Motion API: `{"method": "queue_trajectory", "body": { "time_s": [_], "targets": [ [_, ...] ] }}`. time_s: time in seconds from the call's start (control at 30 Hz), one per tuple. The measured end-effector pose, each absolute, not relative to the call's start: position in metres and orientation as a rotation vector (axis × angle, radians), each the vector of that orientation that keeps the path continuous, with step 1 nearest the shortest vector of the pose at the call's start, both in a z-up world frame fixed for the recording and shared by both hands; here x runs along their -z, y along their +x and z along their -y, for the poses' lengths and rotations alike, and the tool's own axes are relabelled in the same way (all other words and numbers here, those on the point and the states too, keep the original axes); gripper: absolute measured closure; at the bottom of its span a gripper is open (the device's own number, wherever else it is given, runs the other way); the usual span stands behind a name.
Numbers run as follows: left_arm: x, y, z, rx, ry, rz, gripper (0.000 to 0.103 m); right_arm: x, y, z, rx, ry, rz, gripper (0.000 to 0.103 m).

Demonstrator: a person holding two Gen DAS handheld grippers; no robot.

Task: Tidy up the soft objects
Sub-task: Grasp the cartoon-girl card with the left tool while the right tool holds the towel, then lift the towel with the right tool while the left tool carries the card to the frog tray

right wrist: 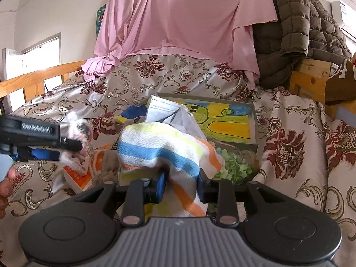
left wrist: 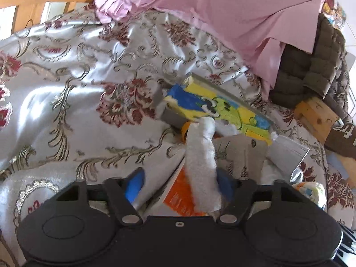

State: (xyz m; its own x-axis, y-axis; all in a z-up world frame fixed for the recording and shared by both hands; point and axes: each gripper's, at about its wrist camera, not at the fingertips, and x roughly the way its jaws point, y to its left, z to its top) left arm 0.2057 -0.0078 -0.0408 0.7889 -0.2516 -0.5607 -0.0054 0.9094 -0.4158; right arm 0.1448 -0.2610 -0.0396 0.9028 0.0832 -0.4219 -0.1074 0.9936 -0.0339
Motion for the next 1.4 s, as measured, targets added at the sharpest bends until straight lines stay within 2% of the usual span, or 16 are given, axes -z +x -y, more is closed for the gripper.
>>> {"method": "queue_trajectory", "body": {
  "time_s": [0.03,0.3,0.57,0.7,0.77,0.9,1.17,1.33,1.4],
  "targets": [
    [0.043,0.206,0.008,0.138,-0.411,-0.669,0.049,0.040,0.145,0.261,-0.105,-0.056,-0.434,0.070],
    [0.052,0.206,0.009,0.183,-0.426,-0.667,0.049,0.041,0.145,0.255,-0.148,-0.073,-0.441,0.070],
    [0.054,0.219,0.012,0.220,-0.513,-0.654,0.049,0.046,0.147,0.249,-0.172,-0.088,-0.454,0.054],
    [0.053,0.216,0.015,0.228,-0.509,-0.637,0.049,0.047,0.148,0.247,-0.183,-0.092,-0.465,0.050],
    [0.052,0.212,0.014,0.237,-0.522,-0.610,0.054,0.048,0.148,0.246,-0.186,-0.097,-0.468,0.049],
    [0.045,0.202,0.024,0.277,-0.473,-0.565,0.057,0.048,0.147,0.245,-0.188,-0.100,-0.468,0.047],
    [0.051,0.210,0.040,0.224,-0.402,-0.641,0.071,0.054,0.152,0.242,-0.184,-0.114,-0.477,0.042],
    [0.051,0.211,0.037,0.188,-0.409,-0.651,0.086,0.057,0.154,0.240,-0.185,-0.132,-0.480,0.044],
    [0.050,0.209,0.037,0.187,-0.414,-0.650,0.088,0.055,0.152,0.243,-0.190,-0.113,-0.476,0.061]
  ]
}}
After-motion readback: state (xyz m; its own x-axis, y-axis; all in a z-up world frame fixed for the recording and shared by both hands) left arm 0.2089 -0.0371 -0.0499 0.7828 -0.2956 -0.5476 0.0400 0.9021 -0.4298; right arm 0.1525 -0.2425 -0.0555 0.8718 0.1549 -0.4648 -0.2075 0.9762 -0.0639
